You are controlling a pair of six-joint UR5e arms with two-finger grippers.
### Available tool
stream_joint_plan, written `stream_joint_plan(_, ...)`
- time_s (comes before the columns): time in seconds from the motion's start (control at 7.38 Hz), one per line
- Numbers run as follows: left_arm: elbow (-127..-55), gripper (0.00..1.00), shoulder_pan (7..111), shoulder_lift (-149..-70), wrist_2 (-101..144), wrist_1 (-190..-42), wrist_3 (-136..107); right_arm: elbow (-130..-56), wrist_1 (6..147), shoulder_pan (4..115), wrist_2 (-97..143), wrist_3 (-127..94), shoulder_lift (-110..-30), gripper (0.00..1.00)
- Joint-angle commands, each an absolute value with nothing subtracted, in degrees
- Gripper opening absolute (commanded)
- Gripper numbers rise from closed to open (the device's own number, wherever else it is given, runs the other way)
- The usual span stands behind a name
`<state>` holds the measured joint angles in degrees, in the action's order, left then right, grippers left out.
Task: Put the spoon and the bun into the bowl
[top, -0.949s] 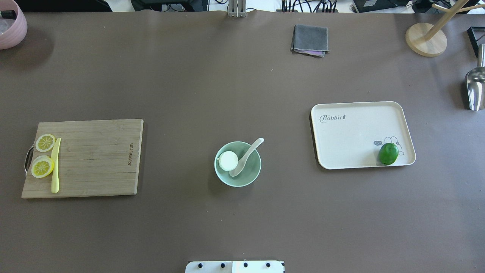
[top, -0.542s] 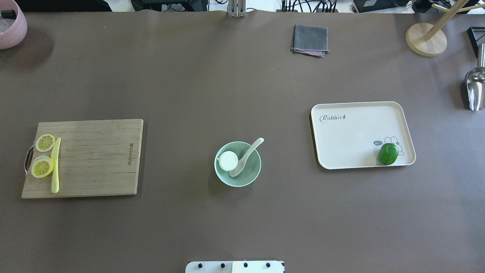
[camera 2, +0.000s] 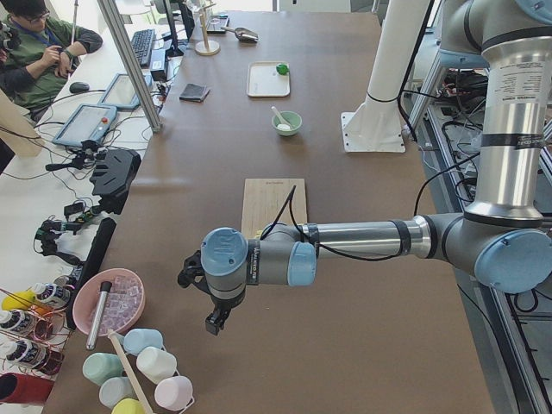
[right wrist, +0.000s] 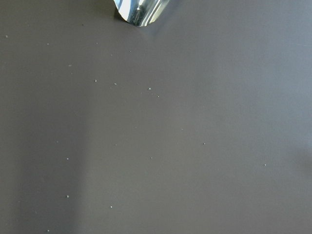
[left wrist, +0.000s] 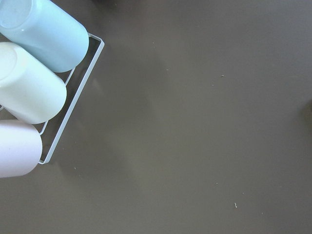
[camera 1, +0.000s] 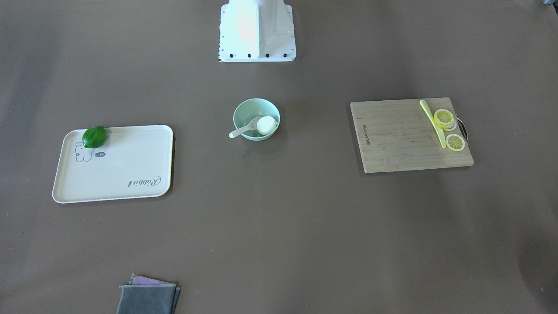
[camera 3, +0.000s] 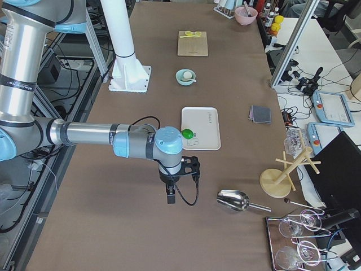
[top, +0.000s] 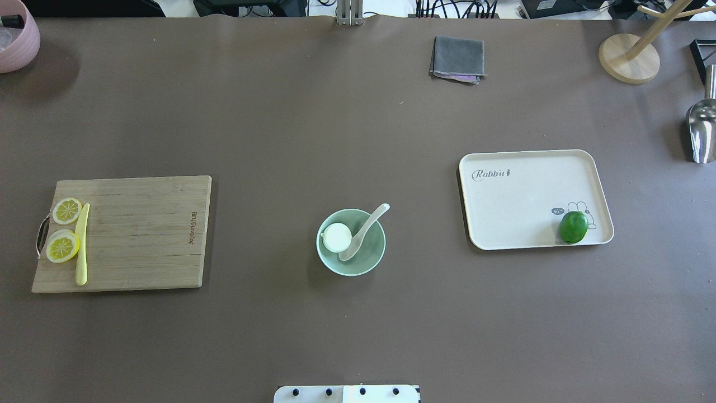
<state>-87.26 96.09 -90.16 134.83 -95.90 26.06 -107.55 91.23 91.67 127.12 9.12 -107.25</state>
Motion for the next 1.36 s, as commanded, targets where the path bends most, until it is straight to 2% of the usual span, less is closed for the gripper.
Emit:
stream_joint_plan(0.0, -87.8, 0.98, 96.1, -90.2, 134.8, -96.1, 26.0, -107.2, 91.2, 91.6, 129.2, 9.1, -107.2, 1.0)
stream_joint_plan(1.22, -88.0, 0.98, 96.1, -89.7, 135.1, -96.2, 26.4, -103.6, 91.3, 91.6, 132.4, 9.1, -107.5, 1.0)
